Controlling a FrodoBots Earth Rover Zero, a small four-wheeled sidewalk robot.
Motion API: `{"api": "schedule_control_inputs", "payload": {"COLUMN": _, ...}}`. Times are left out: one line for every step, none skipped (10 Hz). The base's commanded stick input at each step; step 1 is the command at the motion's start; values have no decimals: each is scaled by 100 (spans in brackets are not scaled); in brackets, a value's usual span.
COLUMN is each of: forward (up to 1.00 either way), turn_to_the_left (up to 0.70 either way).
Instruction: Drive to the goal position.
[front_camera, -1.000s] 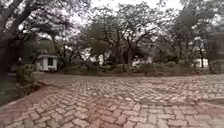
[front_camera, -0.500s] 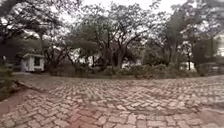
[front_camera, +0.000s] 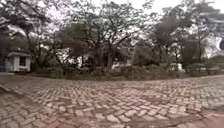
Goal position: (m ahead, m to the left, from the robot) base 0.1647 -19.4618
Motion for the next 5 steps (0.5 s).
{"api": "schedule_control_inputs", "payload": {"forward": 70, "turn_to_the_left": -35}}
{"api": "schedule_control_inputs", "payload": {"forward": 70, "turn_to_the_left": -35}}
{"api": "schedule_control_inputs", "payload": {"forward": 70, "turn_to_the_left": -35}}
{"api": "schedule_control_inputs", "payload": {"forward": 70, "turn_to_the_left": -35}}
{"api": "schedule_control_inputs", "payload": {"forward": 70, "turn_to_the_left": -35}}
